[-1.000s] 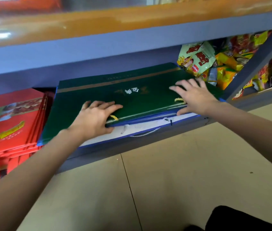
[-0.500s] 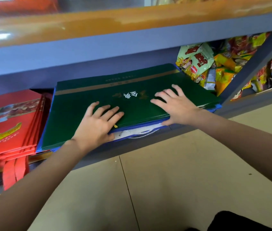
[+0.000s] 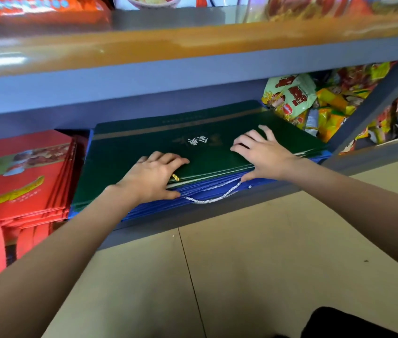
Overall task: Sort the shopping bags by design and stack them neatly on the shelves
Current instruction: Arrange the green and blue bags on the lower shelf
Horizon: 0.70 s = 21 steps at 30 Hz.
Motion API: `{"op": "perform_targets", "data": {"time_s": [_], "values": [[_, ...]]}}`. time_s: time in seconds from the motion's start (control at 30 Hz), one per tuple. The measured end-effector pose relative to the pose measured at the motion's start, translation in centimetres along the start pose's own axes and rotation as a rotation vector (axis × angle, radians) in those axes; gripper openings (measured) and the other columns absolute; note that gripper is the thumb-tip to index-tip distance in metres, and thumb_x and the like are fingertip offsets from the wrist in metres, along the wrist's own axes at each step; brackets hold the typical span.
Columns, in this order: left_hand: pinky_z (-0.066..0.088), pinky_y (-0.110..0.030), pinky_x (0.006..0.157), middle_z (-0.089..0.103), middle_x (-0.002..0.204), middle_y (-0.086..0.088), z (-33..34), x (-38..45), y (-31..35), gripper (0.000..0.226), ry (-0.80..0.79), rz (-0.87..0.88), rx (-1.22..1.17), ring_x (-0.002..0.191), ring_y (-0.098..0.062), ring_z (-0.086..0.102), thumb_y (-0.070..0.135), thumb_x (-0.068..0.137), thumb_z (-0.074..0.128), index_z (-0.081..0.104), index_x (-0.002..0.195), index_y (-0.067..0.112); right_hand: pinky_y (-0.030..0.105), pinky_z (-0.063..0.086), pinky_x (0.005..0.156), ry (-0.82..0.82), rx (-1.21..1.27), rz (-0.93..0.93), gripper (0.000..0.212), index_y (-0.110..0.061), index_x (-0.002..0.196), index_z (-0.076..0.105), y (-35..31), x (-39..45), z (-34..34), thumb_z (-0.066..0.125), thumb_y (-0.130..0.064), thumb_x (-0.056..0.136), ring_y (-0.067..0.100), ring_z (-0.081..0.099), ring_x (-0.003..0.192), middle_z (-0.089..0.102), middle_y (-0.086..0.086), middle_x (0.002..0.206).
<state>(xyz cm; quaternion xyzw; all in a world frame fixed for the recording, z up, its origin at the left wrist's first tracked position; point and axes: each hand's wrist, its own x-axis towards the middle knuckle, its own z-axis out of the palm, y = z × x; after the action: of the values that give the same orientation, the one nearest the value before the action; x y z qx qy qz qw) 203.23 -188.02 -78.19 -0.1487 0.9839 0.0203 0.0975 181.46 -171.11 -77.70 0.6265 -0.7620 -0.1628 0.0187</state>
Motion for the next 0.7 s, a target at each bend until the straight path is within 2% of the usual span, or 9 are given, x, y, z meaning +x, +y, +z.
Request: {"op": "perform_targets", "data": {"time_s": [0.07, 0.13, 0.27, 0.37, 0.43, 0.5, 0.6, 0.63, 0.7], "values": [[0.022, -0.04, 0.11, 0.019, 0.153, 0.007, 1.0, -0.1, 0.9, 0.09, 0.006, -0.044, 0.022, 0.136, -0.021, 0.024, 0.059, 0.079, 0.06, 0.009, 0.148, 0.034, 0.053, 0.003, 0.113, 0.046, 0.044, 0.001, 0.073, -0.019, 0.142, 0.034, 0.2, -0.1, 0.0, 0.06, -0.053, 0.082, 0.022, 0.022, 0.134, 0.033, 0.001, 0.142], [0.023, -0.038, 0.109, 0.022, 0.153, 0.006, 1.3, -0.2, 1.5, 0.086, 0.085, -0.091, 0.069, 0.135, -0.023, 0.027, 0.056, 0.08, 0.059, 0.011, 0.148, 0.034, 0.054, 0.004, 0.113, 0.127, 0.08, -0.01, 0.064, -0.019, 0.139, 0.04, 0.6, 0.0, -0.3, 0.059, -0.048, 0.085, 0.024, 0.025, 0.132, 0.038, 0.002, 0.139], [0.028, -0.036, 0.104, 0.046, 0.141, 0.003, -2.1, 0.2, 0.2, 0.064, 0.328, -0.107, 0.06, 0.127, -0.024, 0.042, 0.046, 0.087, 0.057, 0.032, 0.144, 0.031, 0.057, 0.012, 0.11, 0.307, 0.14, 0.069, 0.059, -0.012, 0.129, 0.052, 1.8, 0.3, -2.4, 0.071, -0.037, 0.08, 0.032, 0.033, 0.127, 0.047, 0.009, 0.132], [0.032, -0.037, 0.101, 0.059, 0.127, -0.003, -4.4, 0.4, -0.5, 0.053, 0.394, -0.154, 0.034, 0.115, -0.028, 0.055, 0.045, 0.089, 0.055, 0.043, 0.139, 0.03, 0.055, 0.026, 0.102, 0.603, 0.111, 0.121, 0.058, -0.007, 0.121, 0.054, 0.8, -0.4, -3.3, 0.071, -0.036, 0.074, 0.033, 0.036, 0.116, 0.046, 0.015, 0.13], [0.031, -0.037, 0.102, 0.065, 0.118, -0.007, -4.8, 0.5, -0.6, 0.05, 0.393, -0.176, 0.021, 0.108, -0.03, 0.059, 0.044, 0.09, 0.055, 0.045, 0.137, 0.031, 0.046, 0.031, 0.092, 0.764, 0.062, 0.019, 0.051, -0.01, 0.112, 0.054, -2.3, -1.6, -2.4, 0.063, -0.04, 0.072, 0.029, 0.041, 0.104, 0.047, 0.01, 0.123], [0.027, -0.039, 0.106, 0.066, 0.116, -0.008, -4.9, 0.8, -0.8, 0.05, 0.384, -0.184, 0.011, 0.108, -0.029, 0.059, 0.045, 0.089, 0.056, 0.046, 0.136, 0.032, 0.042, 0.031, 0.085, 0.699, -0.041, -0.148, 0.053, -0.014, 0.105, 0.055, -6.1, -2.5, -0.2, 0.07, -0.044, 0.065, 0.027, 0.05, 0.095, 0.055, 0.006, 0.112], [0.021, -0.043, 0.111, 0.065, 0.118, -0.006, -5.3, 1.2, -1.3, 0.051, 0.383, -0.185, 0.005, 0.113, -0.028, 0.057, 0.046, 0.088, 0.058, 0.046, 0.136, 0.033, 0.042, 0.038, 0.085, 0.319, -0.184, -0.149, 0.074, -0.015, 0.101, 0.066, -8.7, -1.7, 3.2, 0.086, -0.053, 0.04, 0.024, 0.061, 0.086, 0.064, 0.005, 0.095], [0.019, -0.044, 0.112, 0.065, 0.119, -0.005, -5.4, 1.3, -1.4, 0.052, 0.378, -0.184, 0.001, 0.115, -0.027, 0.055, 0.046, 0.088, 0.057, 0.046, 0.136, 0.033, 0.04, 0.044, 0.081, 0.225, -0.206, -0.116, 0.075, -0.014, 0.096, 0.068, -8.6, -1.0, 3.7, 0.089, -0.05, 0.033, 0.024, 0.061, 0.081, 0.064, 0.005, 0.089], [0.016, -0.045, 0.113, 0.063, 0.122, -0.004, -5.5, 1.2, -1.3, 0.052, 0.362, -0.176, 0.002, 0.118, -0.026, 0.053, 0.047, 0.088, 0.057, 0.045, 0.137, 0.033, 0.035, 0.044, 0.07, 0.142, -0.218, -0.096, 0.067, -0.012, 0.082, 0.066, -7.8, 0.4, 4.0, 0.093, -0.027, 0.022, 0.023, 0.057, 0.065, 0.06, 0.005, 0.071]]}}
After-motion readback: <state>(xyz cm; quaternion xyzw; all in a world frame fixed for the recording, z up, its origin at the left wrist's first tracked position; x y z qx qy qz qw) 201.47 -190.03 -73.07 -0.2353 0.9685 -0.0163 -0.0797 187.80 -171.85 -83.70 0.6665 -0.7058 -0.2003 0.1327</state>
